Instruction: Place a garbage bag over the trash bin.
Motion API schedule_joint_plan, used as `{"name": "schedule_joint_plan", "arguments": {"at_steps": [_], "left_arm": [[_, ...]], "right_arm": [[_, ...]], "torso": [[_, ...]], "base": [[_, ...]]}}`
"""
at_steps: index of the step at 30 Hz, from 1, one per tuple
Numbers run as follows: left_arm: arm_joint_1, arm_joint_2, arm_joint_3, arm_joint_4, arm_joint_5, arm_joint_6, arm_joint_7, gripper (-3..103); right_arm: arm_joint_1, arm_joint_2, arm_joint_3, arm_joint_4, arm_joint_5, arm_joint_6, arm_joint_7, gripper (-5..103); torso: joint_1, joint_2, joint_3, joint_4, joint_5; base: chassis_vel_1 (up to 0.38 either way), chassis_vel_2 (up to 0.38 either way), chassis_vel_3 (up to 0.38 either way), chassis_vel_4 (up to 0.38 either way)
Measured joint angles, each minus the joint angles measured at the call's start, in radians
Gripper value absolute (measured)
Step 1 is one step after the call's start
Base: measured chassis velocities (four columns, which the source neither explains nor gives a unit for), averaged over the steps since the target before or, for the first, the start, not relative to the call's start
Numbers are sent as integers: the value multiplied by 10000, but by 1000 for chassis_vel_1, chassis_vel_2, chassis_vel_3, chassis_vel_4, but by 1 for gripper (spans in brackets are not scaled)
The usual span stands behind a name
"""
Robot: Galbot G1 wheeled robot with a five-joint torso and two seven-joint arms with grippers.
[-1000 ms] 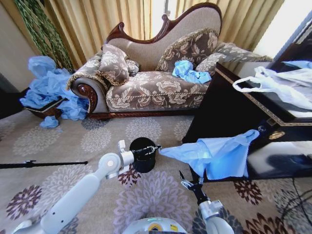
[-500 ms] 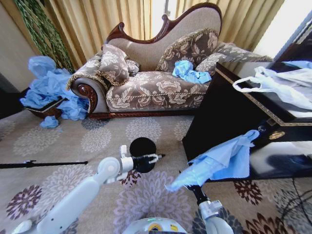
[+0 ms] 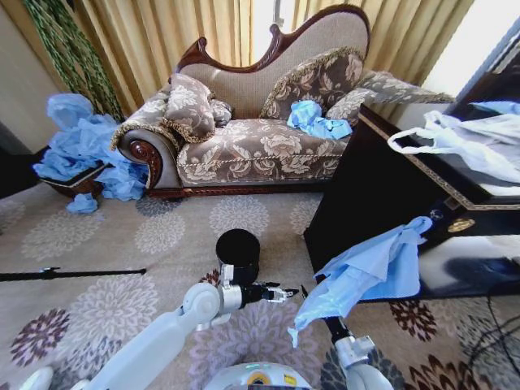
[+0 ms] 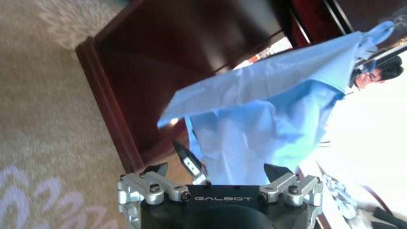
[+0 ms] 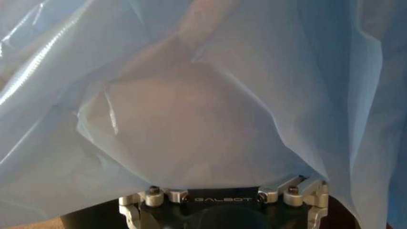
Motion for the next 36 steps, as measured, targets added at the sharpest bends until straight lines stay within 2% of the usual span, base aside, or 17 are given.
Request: {"name": "schedule_joint_plan", "arguments": {"at_steps": [2,5,8,15,17,18,21,29,36], "left_arm": [[80,26,-34,-60,-6,0,-4,100],[1285,415,-565,-774,154,3,-5,100],[1550,526,-671,-910,359,-101,100,100],[1469,176,-529,-575,799,-241,395,100],[1402,56,-291,-356,1470,-323,632,100],[1402,56,-291,-356,1470,-323,632,100],[1296,30,-89,-207,2129,-430,889,100],[1157,-251,-17,160,2233,-573,868,100],[1062,-507,170,322,2635,-586,926,100]], "right_arm": [[6,1,-2,-6,-2,-1,6,100],[45,34,-12,-41,-22,-5,43,100],[39,38,-19,-38,-32,-7,46,100],[-4,34,-76,62,-70,-21,69,100],[-13,-10,-67,92,-71,-40,95,100],[-13,-10,-67,92,-71,-40,95,100],[-12,-20,-45,92,-67,-44,104,100],[9,15,-36,48,-58,-45,129,100],[43,-2,-44,43,-41,-62,167,100]], "torso": [[0,0,0,0,0],[-1,0,-1,4,0],[0,0,0,2,0],[0,0,1,-2,-1],[0,0,1,-1,-1],[0,0,1,-1,-1],[0,0,1,-1,0],[0,-2,1,0,1],[0,-2,1,0,1]], "base": [[0,0,0,0],[0,0,0,0],[0,0,0,0],[0,0,0,0],[0,0,0,0],[0,0,0,0],[0,0,0,0],[0,0,0,0],[0,0,0,0]]}}
